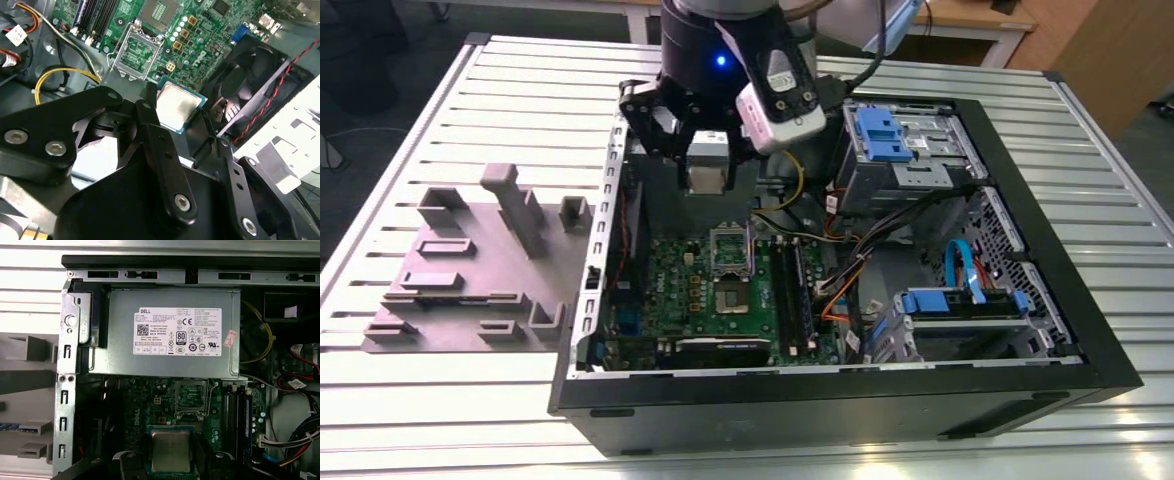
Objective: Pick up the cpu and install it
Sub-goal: 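Pick up the cpu and move it towards the insertion slot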
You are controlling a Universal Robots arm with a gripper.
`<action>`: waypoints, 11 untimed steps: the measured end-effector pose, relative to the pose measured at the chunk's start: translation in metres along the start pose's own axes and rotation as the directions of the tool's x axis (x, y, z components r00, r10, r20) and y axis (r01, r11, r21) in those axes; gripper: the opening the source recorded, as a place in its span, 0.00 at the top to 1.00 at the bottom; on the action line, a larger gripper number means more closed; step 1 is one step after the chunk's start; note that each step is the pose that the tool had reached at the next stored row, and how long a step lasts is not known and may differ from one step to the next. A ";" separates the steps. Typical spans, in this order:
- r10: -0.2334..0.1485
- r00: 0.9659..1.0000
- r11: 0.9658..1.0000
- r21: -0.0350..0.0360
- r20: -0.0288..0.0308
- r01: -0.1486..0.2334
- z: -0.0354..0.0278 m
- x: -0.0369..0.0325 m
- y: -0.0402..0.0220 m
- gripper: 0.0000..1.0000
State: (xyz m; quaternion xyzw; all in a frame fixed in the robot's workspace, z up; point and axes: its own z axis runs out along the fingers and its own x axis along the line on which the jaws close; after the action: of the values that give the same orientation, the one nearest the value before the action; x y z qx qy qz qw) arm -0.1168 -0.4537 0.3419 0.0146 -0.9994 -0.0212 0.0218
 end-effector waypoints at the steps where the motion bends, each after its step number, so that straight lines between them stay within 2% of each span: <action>1: 0.000 1.000 1.000 0.000 0.000 0.000 0.0018 0.0000 -0.0006 0.53; 11: 0.000 1.000 1.000 0.000 0.000 0.000 0.0200 -0.0008 -0.0030 0.53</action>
State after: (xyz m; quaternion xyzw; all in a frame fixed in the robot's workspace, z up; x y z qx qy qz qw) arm -0.1168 -0.4559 0.3218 0.0146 -0.9994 -0.0212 0.0219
